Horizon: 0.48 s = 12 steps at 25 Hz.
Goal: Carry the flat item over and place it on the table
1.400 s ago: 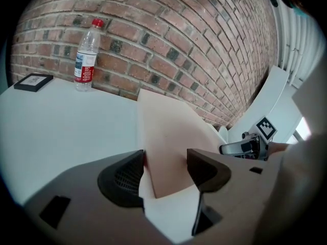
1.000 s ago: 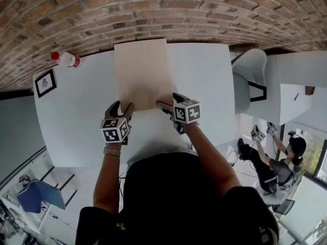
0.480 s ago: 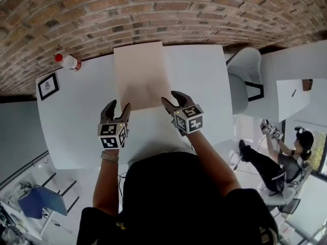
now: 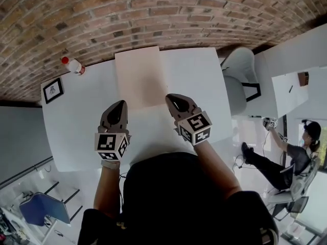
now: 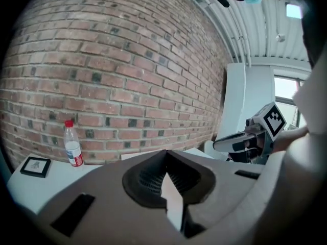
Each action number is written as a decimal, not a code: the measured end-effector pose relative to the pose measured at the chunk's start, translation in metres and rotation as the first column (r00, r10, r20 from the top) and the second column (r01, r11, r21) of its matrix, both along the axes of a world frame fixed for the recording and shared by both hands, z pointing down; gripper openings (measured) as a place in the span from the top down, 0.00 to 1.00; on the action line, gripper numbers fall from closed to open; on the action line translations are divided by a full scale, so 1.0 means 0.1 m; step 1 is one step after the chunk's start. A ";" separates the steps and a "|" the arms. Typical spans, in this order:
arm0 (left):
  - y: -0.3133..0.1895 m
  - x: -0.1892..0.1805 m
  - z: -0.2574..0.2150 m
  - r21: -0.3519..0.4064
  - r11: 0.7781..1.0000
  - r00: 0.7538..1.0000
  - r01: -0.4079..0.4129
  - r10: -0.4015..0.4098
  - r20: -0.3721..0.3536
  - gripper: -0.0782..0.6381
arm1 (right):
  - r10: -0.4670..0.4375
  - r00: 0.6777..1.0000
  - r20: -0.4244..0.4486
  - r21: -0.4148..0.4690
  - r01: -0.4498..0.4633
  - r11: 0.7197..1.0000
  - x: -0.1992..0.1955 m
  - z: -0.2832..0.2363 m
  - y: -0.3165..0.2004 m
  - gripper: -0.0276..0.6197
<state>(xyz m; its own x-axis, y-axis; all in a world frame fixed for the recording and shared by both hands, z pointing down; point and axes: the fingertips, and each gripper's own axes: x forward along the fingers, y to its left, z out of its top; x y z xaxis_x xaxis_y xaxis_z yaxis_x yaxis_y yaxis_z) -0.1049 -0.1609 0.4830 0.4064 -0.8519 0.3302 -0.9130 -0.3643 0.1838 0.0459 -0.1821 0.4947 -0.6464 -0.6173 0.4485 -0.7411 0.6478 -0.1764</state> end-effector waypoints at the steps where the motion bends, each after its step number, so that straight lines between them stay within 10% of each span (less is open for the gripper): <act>1: 0.04 -0.01 -0.08 0.019 1.000 1.000 0.001 -0.001 -0.007 0.88 | -0.002 1.000 0.004 0.012 0.002 1.000 0.00 -0.08 0.05 0.92; 12: 0.54 0.10 -0.92 0.173 0.981 0.995 -0.088 0.094 -0.027 0.89 | 0.010 0.998 0.066 0.135 -0.019 0.991 0.08 -0.82 0.59 0.94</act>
